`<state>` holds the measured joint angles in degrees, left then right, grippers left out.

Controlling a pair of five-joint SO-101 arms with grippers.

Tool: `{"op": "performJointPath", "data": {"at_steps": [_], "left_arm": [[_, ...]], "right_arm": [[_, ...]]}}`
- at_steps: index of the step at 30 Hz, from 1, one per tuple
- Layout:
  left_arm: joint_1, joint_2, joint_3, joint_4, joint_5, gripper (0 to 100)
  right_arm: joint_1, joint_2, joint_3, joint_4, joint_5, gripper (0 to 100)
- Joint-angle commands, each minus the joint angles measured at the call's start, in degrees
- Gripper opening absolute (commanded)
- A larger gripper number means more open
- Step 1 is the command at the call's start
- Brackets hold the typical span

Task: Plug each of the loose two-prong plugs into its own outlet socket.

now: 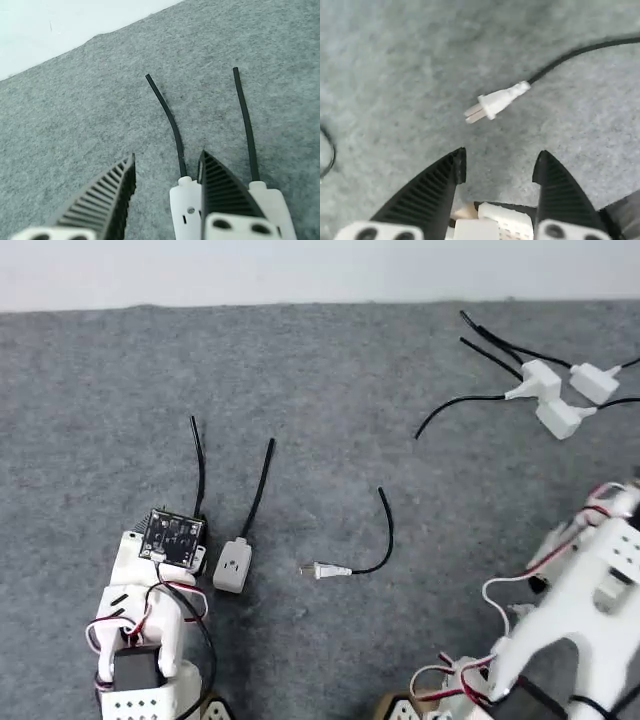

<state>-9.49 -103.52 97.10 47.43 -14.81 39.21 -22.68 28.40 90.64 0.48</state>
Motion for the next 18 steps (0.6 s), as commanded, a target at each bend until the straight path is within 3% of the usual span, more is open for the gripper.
{"op": "performJointPath", "data": {"at_steps": [1,11,18], "left_arm": [[0.09,-0.79,-0.66,-1.49,-0.7,20],[0.09,-0.79,-0.66,-1.49,-0.7,20],[0.18,-0.79,-0.66,-1.49,-0.7,20]], "right_arm": [[4.26,-1.1,2.99,-4.88,-0.53,22.1],[4.53,-1.63,23.56,-29.67,-0.97,22.0],[4.53,-1.19,24.53,-31.52,-8.7,22.0]]}}
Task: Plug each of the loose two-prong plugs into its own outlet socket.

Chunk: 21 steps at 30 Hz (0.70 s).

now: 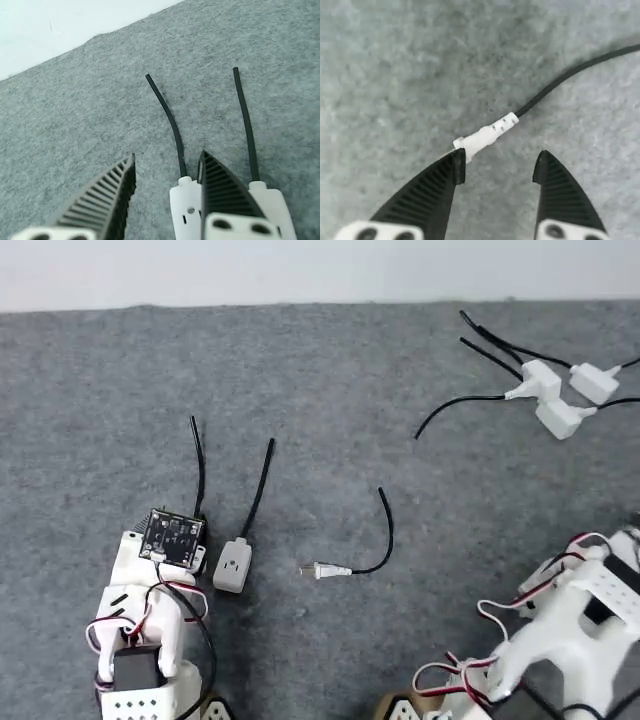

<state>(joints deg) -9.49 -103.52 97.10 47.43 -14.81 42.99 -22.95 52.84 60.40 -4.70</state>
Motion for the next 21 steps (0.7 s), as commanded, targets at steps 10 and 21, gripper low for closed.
{"op": "performJointPath", "data": {"at_steps": [10,21], "left_arm": [[0.26,-0.79,-0.66,-1.49,-0.7,20],[0.26,-0.79,-0.66,-1.41,-0.7,20]], "right_arm": [[-2.51,-1.45,-0.26,-1.27,-10.99,22.0],[-4.62,-1.45,-4.31,-1.36,-15.03,22.0]]}}
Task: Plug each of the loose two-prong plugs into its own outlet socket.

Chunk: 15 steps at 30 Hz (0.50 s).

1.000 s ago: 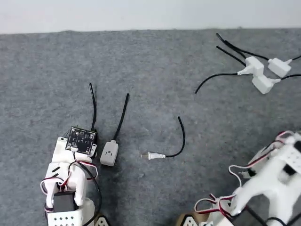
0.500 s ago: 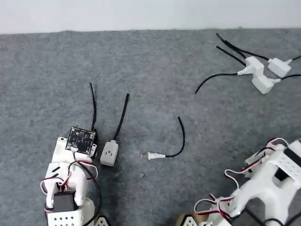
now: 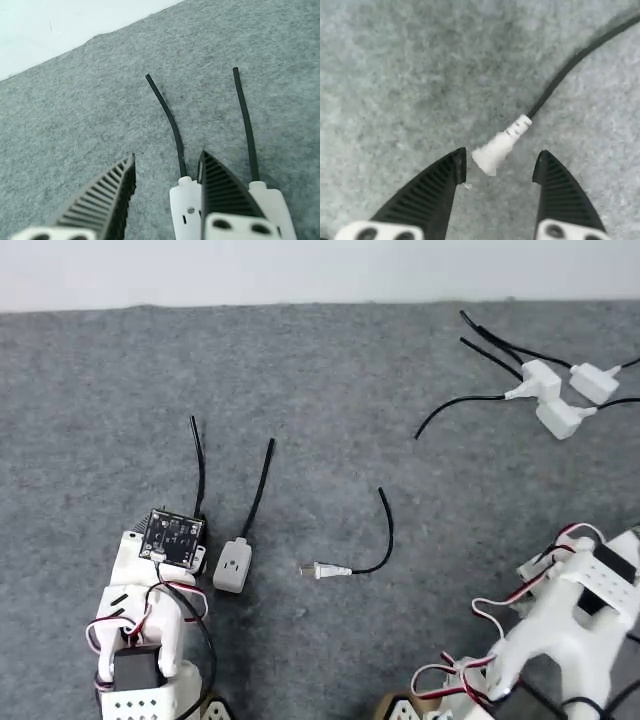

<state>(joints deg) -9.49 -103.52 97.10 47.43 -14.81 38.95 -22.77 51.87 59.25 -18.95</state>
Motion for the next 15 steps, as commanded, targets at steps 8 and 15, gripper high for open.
{"op": "performJointPath", "data": {"at_steps": [8,15], "left_arm": [[0.18,-0.79,-0.66,-1.41,-0.7,20],[0.26,-0.79,-0.66,-1.41,-0.7,20]], "right_arm": [[-0.48,-1.01,-3.69,0.22,-3.78,22.0],[-0.48,-1.01,0.09,0.22,-3.96,22.0]]}}
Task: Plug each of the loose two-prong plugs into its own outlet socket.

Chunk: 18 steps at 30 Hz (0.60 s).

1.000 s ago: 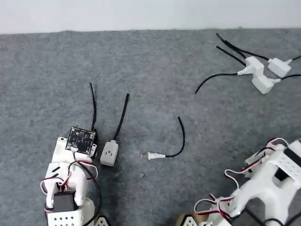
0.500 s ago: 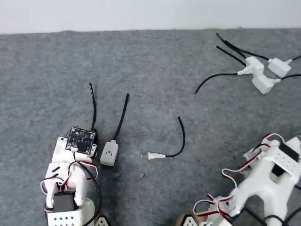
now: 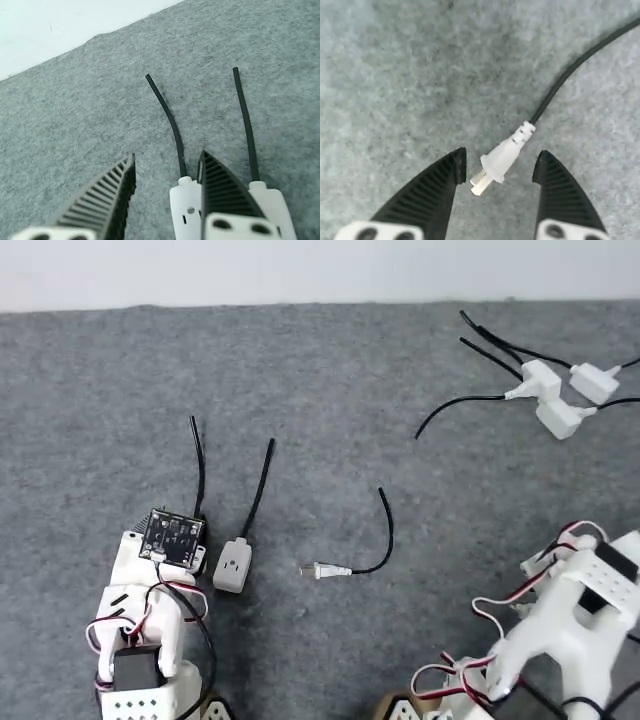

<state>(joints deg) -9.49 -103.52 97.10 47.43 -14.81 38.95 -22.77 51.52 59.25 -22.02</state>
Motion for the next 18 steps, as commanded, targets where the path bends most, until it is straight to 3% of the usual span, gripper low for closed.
{"op": "performJointPath", "data": {"at_steps": [1,13,18], "left_arm": [[0.26,-0.79,-0.66,-1.41,-0.7,20],[0.35,-0.79,-0.66,-0.79,-0.7,20],[0.35,-0.79,-0.66,-0.79,-0.7,20]], "right_arm": [[-0.48,-1.01,0.88,0.22,-0.88,22.0],[-0.57,-1.01,4.48,-1.27,-0.88,21.1],[-0.22,-0.92,4.75,-6.73,-0.7,6.6]]}}
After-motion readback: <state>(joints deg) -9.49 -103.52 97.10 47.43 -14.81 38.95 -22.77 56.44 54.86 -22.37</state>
